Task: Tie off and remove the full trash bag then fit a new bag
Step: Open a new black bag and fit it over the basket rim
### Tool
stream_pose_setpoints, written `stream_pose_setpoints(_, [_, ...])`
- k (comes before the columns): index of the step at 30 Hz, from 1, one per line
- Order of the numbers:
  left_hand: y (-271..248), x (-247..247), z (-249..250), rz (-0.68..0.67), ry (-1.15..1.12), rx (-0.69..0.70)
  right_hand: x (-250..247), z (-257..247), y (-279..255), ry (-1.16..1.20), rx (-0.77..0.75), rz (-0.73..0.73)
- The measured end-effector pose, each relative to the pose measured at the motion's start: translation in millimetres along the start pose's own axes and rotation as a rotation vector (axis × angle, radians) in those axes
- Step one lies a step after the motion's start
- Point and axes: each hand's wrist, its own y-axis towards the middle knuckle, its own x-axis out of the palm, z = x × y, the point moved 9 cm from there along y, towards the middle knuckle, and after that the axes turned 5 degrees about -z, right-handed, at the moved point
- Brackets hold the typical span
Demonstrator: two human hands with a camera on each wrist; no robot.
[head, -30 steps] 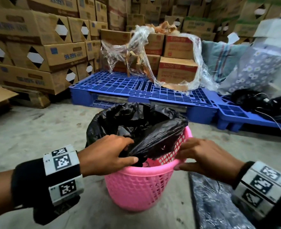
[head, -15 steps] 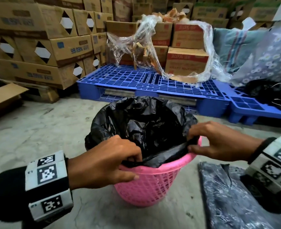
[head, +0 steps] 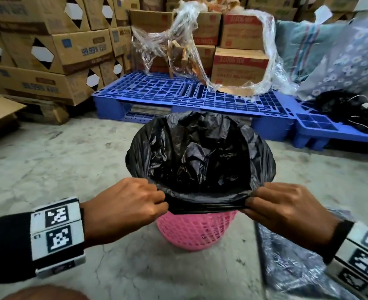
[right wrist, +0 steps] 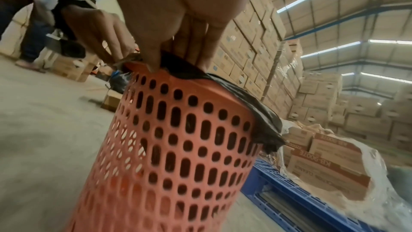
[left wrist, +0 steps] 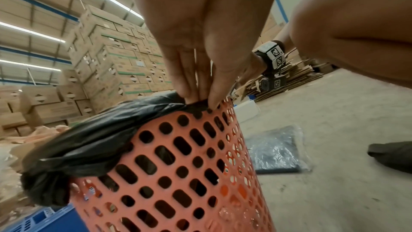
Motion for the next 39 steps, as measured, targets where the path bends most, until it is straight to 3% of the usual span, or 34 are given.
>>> stream_pose_setpoints(8, [7.3, 20.6, 9.3, -0.128, -0.040, 0.050, 40.5, -1.1, -31.1, -0.084, -0.021, -0.071])
stream_pose_setpoints(10, [4.3, 9.1, -1.4, -0.037, -0.197, 0.035, 36.4, 8.4, -34.2, -0.015, 0.049, -0.051])
stream_pose_setpoints(12, [-1.6, -20.8, -18.4, 0.161, -0.400, 0.017, 10.7, 25.6, -34.7, 0.074, 0.184, 0.054])
stream_pose_setpoints(14, [-6.0, -41.6, -40.1, 0.333, -0.489, -0.040, -5.1, 34.2, -27.5, 0.081, 0.237, 0.068])
stream_pose_setpoints(15, [-2.5, -40.0, -48.8, 0.314, -0.482, -0.074, -5.1, 34.9, -19.7, 0.063, 0.219, 0.013])
stream_pose_setpoints(18, [13.5, -11.8, -60.8, 0.056, -0.423, -0.127, 13.7, 33.6, 1.1, 0.055, 0.109, -0.219])
stream_pose_setpoints(20, [13.8, -4.4, -58.8, -0.003, -0.445, -0.103, 17.8, 34.4, 6.4, 0.069, 0.074, -0.304])
stream_pose_setpoints(23, [5.1, -13.2, -52.0, 0.040, -0.430, -0.051, 8.6, 25.0, 2.6, 0.132, 0.054, -0.428])
stream_pose_setpoints(26, [-3.4, -11.9, -40.4, -0.036, -0.546, 0.000, 7.3, 7.0, -5.9, 0.259, 0.043, -0.644])
stream_pose_setpoints(28, [-2.9, -16.7, -43.6, 0.007, -0.613, -0.002, 1.9, 4.3, 3.3, 0.387, 0.075, -0.759])
stream_pose_setpoints(30, [2.1, -19.9, -62.8, 0.137, -0.609, -0.064, -13.0, 9.9, 33.8, 0.479, 0.109, -0.717])
stream_pose_setpoints(32, [11.3, -8.0, -86.9, 0.131, -0.548, -0.163, -16.0, 17.7, 72.7, 0.413, 0.108, -0.691])
stream_pose_setpoints(34, [23.7, 22.3, -96.5, -0.067, -0.466, -0.169, 11.6, 23.5, 102.0, 0.283, 0.128, -0.846])
stream_pose_setpoints(36, [28.9, 49.3, -90.3, -0.251, -0.420, -0.089, 55.7, 21.5, 115.1, 0.200, 0.162, -1.052])
stream_pose_setpoints(39, [30.8, 59.2, -86.6, -0.222, -0.432, -0.026, 129.7, 16.2, 115.5, 0.092, 0.198, -1.223])
